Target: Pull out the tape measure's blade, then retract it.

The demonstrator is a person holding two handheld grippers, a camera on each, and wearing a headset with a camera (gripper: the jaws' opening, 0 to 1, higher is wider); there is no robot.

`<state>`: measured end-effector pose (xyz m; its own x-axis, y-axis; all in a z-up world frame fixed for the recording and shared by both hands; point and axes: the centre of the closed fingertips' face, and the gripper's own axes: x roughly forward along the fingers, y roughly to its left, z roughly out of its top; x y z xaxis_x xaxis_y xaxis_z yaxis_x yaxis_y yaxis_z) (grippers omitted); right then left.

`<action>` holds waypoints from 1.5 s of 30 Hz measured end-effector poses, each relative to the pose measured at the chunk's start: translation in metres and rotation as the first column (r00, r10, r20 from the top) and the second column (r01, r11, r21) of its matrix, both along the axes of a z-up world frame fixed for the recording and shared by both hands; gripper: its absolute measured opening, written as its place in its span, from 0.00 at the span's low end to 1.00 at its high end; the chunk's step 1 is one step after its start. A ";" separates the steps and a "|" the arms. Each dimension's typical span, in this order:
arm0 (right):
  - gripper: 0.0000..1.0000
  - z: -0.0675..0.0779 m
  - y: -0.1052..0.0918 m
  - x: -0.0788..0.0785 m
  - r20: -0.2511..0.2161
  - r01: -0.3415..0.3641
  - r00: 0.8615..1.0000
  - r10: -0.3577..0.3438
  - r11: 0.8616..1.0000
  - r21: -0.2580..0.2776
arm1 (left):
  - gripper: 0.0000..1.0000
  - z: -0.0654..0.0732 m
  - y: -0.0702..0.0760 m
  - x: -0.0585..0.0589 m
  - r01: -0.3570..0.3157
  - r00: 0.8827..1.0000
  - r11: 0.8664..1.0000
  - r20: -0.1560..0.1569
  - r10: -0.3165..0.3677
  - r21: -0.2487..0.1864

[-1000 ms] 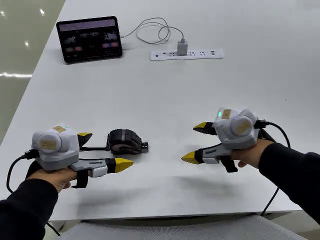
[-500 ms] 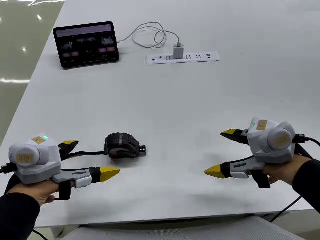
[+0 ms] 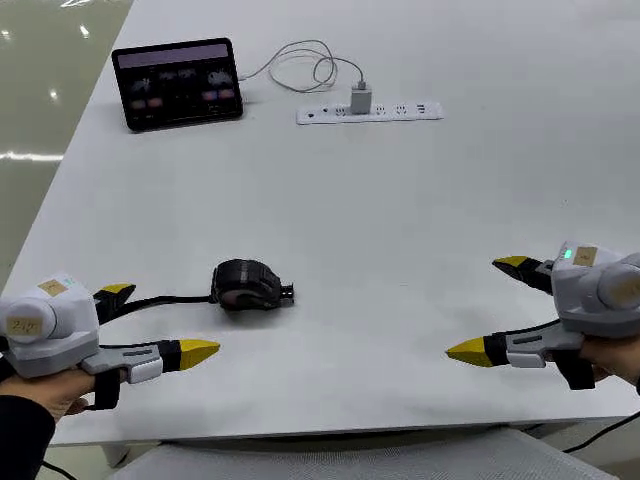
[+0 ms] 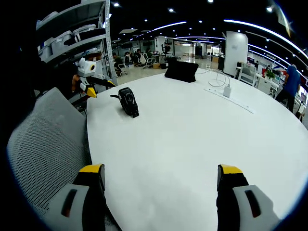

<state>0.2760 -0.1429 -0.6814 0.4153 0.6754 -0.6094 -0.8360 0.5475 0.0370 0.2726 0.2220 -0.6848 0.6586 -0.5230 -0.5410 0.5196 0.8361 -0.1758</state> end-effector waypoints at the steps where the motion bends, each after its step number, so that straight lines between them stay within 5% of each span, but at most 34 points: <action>1: 0.93 0.000 -0.003 -0.001 -0.002 0.005 1.000 -0.005 1.000 0.002 | 1.00 -0.002 0.001 -0.002 -0.004 1.000 1.000 -0.019 0.004 -0.001; 10: 1.00 -0.012 -0.031 -0.007 -0.029 0.046 0.998 -0.047 0.998 -0.042 | 1.00 0.000 0.014 -0.009 -0.009 1.000 1.000 -0.005 0.009 0.018; 23: 1.00 -0.003 -0.057 -0.016 -0.006 0.102 0.995 -0.103 0.994 -0.043 | 1.00 0.001 0.022 -0.015 -0.009 1.000 0.999 -0.013 0.010 0.051; 25: 1.00 -0.003 -0.060 -0.017 -0.007 0.116 0.993 -0.116 0.993 -0.038 | 1.00 0.002 0.020 -0.015 -0.015 0.999 1.000 -0.028 0.016 0.013; 28: 1.00 -0.005 -0.066 -0.020 -0.009 0.127 0.992 -0.127 0.991 -0.049 | 1.00 0.002 0.018 -0.015 -0.005 1.000 1.000 -0.029 0.006 0.023; 45: 1.00 -0.008 -0.067 -0.026 -0.022 0.132 0.991 -0.133 0.990 -0.056 | 1.00 0.006 0.021 -0.012 -0.026 0.999 0.999 -0.036 0.027 0.025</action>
<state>0.2499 -0.2104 -0.6897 0.4828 0.5808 -0.6554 -0.7551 0.6552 0.0244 0.2609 0.2427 -0.6787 0.6518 -0.4921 -0.5771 0.4909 0.8537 -0.1736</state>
